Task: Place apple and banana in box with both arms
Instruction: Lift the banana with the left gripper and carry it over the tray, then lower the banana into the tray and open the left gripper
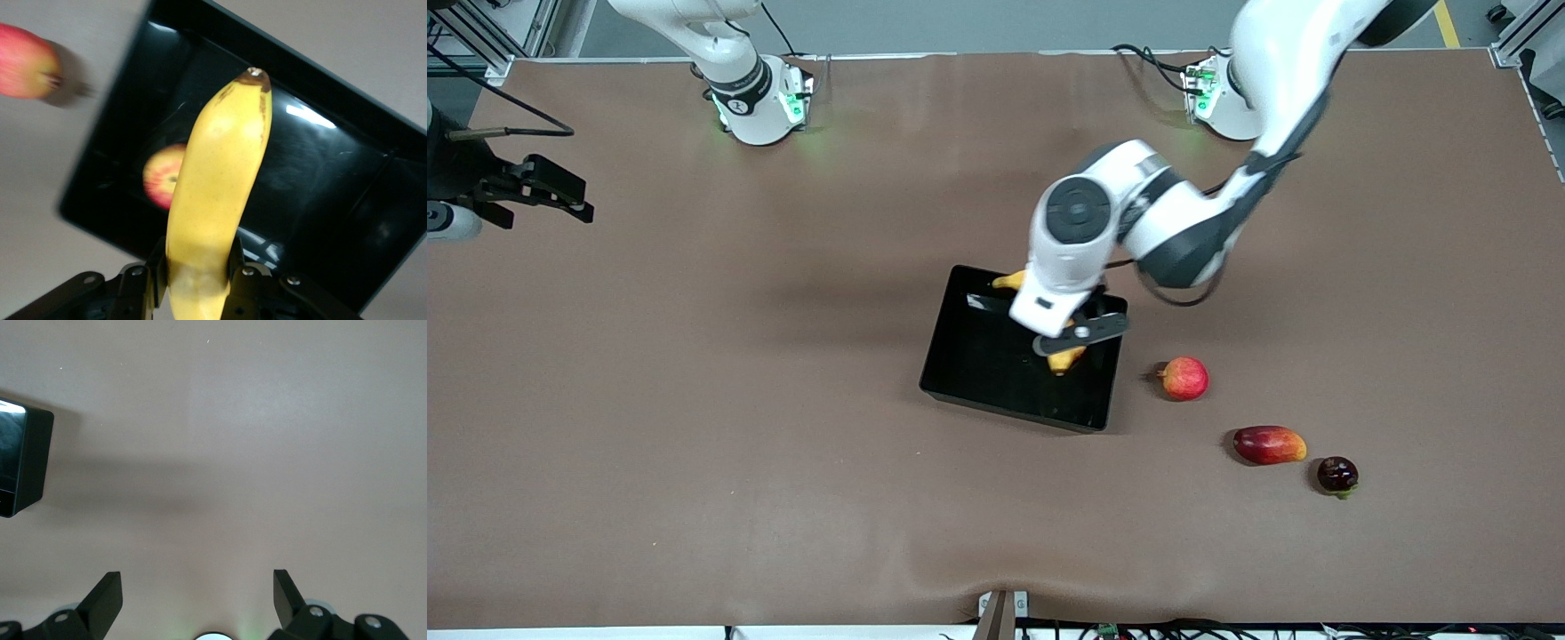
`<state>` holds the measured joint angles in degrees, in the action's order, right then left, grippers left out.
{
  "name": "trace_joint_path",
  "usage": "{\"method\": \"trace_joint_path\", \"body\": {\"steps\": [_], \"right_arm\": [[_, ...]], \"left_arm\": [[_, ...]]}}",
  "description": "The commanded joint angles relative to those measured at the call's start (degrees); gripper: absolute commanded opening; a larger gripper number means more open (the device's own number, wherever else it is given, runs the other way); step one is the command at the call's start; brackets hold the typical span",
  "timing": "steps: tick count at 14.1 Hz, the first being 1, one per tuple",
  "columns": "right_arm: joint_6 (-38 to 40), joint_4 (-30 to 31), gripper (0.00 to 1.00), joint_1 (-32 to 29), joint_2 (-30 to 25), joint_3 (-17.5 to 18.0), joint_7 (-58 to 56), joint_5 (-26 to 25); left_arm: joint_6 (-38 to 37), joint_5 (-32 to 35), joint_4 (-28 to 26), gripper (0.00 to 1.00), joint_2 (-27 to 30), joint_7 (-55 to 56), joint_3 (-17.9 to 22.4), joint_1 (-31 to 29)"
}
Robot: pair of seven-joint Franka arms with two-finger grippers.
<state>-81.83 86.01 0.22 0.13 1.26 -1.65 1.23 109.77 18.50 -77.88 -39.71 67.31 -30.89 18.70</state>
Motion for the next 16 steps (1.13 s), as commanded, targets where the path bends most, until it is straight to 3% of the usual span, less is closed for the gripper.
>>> {"method": "trace_joint_path", "body": {"steps": [1,5,8,9,10,11,14,16], "right_arm": [[0.8,-1.64,1.0,-1.18,1.19,0.5,-0.2,-0.44],[0.18,-1.73,1.0,-1.01,2.33,0.58,-0.02,-0.44],[0.53,-1.73,1.0,-0.75,2.33,0.58,-0.64,-0.44],[0.1,-1.73,1.0,-0.66,2.33,0.58,-0.55,-0.44],[0.09,-1.73,1.0,-0.92,2.33,0.58,-0.2,0.17],[0.09,-1.73,1.0,-0.75,2.42,0.67,-0.55,0.44],[-0.08,-1.11,1.0,-0.22,2.42,0.76,-0.64,0.0],[-0.34,-1.11,1.0,-0.22,2.6,0.76,-0.64,0.18]], "left_arm": [[1.41,0.92,3.97,0.0,-4.14,2.64,5.48,6.34],[9.12,1.1,3.97,0.0,-9.58,2.12,6.55,8.28],[10.29,1.28,3.88,0.0,-13.02,2.12,6.64,9.08],[10.64,1.36,3.88,0.04,-13.46,1.86,7.16,9.34],[10.9,1.45,3.88,0.44,-13.73,1.86,7.77,10.04],[10.99,1.97,3.79,0.99,-13.38,2.12,8.82,10.83],[10.56,2.68,3.97,1.0,-10.58,1.24,9.8,10.05],[6.8,2.51,3.97,1.0,-4.8,0.8,10.15,7.25]]}}
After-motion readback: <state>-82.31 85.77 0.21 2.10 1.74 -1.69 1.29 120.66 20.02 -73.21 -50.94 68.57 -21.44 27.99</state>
